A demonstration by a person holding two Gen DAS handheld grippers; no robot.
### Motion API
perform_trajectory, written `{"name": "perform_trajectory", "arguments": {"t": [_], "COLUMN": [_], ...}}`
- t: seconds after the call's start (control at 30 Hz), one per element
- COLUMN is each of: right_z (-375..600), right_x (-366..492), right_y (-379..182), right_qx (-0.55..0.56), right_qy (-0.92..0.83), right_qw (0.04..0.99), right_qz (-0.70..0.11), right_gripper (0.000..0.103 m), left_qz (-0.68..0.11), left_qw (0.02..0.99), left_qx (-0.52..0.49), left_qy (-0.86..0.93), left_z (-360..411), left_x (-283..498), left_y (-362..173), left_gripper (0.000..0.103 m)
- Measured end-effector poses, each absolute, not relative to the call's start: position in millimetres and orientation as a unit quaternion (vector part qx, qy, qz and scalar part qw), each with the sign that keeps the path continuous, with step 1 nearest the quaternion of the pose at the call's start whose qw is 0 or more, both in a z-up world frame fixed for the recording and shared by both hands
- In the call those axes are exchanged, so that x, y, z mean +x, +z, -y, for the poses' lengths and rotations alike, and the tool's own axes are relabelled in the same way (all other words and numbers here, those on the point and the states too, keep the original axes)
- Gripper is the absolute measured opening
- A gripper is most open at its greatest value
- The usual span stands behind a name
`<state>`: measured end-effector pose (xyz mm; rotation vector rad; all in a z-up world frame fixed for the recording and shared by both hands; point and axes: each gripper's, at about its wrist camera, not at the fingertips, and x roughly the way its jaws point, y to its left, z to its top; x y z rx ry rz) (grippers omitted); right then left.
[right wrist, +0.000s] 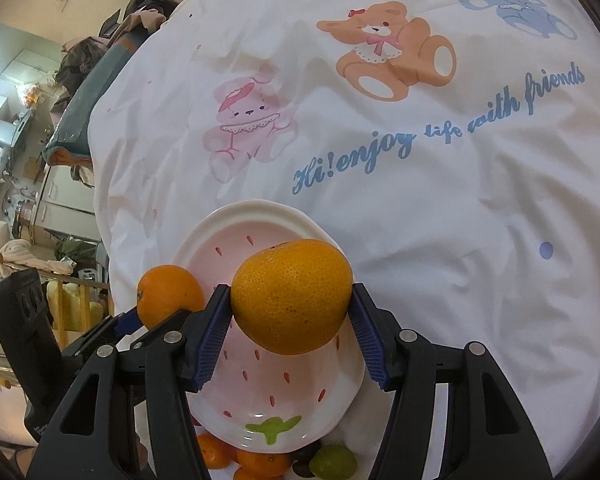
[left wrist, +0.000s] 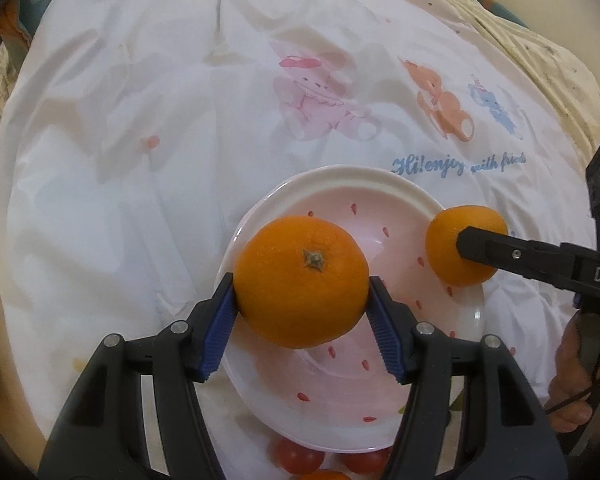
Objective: Organize fruits
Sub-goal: 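Carry the mandarin in the left tool and large orange in the right tool over the plate, then open the right tool onto the plate while the left tool releases the mandarin there, then lift both open tools away from the plate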
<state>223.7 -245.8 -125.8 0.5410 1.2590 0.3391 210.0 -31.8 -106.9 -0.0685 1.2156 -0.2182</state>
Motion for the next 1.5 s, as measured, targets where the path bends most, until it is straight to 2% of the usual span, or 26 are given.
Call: {"name": "perform_trajectory", "arguments": {"t": [0.43,0.5,0.57,0.67,1.03,1.33,1.5], "right_z": [246,249,251,252,251,245,238], "right_x": [224,224,223,223,216,183,155], "right_y": [-125,-121,-114,-104,-82,-39,-13], "right_qx": [0.259,0.274,0.274,0.27,0.24,0.217,0.188], "right_qy": [0.154,0.157,0.156,0.162,0.16,0.167,0.185], "right_qw": [0.759,0.762,0.771,0.78,0.804,0.835,0.852], "right_qz": [-0.577,-0.565,-0.553,-0.541,-0.521,-0.477,-0.453], "right_gripper": [0.064,0.074,0.083,0.084,0.085,0.095,0.095], "left_qz": [-0.586,-0.587,-0.576,-0.552,-0.512,-0.461,-0.425], "left_qw": [0.803,0.802,0.81,0.826,0.852,0.884,0.9], "left_qx": [-0.014,-0.014,-0.01,-0.006,-0.032,-0.045,-0.065], "left_qy": [-0.107,-0.113,-0.112,-0.116,-0.098,-0.061,-0.07], "left_z": [37,38,39,40,25,8,-1], "left_x": [211,210,209,208,201,172,140], "left_y": [-113,-113,-109,-98,-68,-24,-5], "left_gripper": [0.061,0.062,0.075,0.086,0.086,0.086,0.086]}}
